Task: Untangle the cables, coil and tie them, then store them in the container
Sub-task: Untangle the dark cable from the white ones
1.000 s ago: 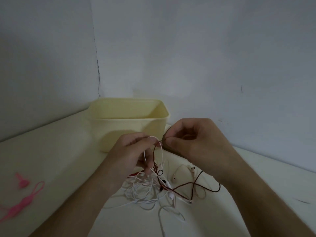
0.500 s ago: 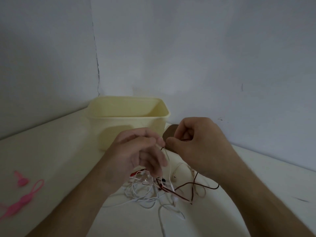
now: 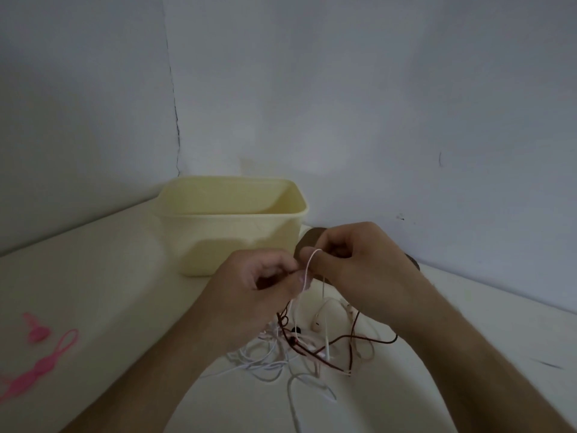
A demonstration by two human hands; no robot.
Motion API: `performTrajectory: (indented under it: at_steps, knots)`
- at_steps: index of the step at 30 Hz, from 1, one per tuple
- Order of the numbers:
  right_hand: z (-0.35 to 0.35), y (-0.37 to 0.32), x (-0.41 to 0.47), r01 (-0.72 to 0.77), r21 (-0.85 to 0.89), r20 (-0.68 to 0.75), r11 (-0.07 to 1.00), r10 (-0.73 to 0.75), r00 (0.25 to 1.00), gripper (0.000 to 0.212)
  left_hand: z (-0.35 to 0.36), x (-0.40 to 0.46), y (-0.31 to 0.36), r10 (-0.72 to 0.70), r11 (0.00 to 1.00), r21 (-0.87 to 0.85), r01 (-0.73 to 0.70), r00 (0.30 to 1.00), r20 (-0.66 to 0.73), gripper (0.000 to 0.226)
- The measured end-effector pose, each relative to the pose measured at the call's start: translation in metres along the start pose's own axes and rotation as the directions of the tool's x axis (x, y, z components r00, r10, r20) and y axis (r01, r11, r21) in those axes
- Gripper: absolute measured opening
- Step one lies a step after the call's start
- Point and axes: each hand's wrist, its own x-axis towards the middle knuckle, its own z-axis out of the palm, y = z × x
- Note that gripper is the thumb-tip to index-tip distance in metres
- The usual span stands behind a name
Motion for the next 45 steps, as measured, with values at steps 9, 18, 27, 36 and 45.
performTrajectory:
  at_steps: [9, 18, 27, 36, 45]
  knots:
    - [-0.017, 0.005, 0.002, -0.089, 0.012, 0.006, 0.996, 0.089, 0.996, 0.050, -0.005, 0.011, 0.002, -0.102, 0.959, -0.282, -0.010, 0.919, -0.381, 0.035]
    - [-0.045, 0.009, -0.001, -0.123, -0.380, 0.342, 0.917, 0.263, 0.902, 0.034, -0.017, 0.014, 0.005, -0.165, 0.782, -0.623, -0.027, 0.955, -0.248, 0.025]
    - [-0.035, -0.007, -0.011, -0.036, -0.705, 0.220, 0.708, 0.267, 0.938, 0.044, -0.016, 0.014, 0.008, -0.114, 0.885, -0.462, -0.058, 0.936, -0.334, 0.021]
    - [0.061, 0.011, 0.000, 0.029, -0.187, 0.109, 0.982, -0.009, 0.994, 0.036, -0.015, 0.015, 0.002, -0.138, 0.917, -0.398, -0.039, 0.903, -0.408, 0.019]
    - [0.070, 0.028, 0.001, -0.062, -0.295, 0.215, 0.953, 0.129, 0.968, 0.018, -0.017, 0.018, -0.007, -0.133, 0.984, -0.178, 0.030, 0.787, -0.602, 0.012]
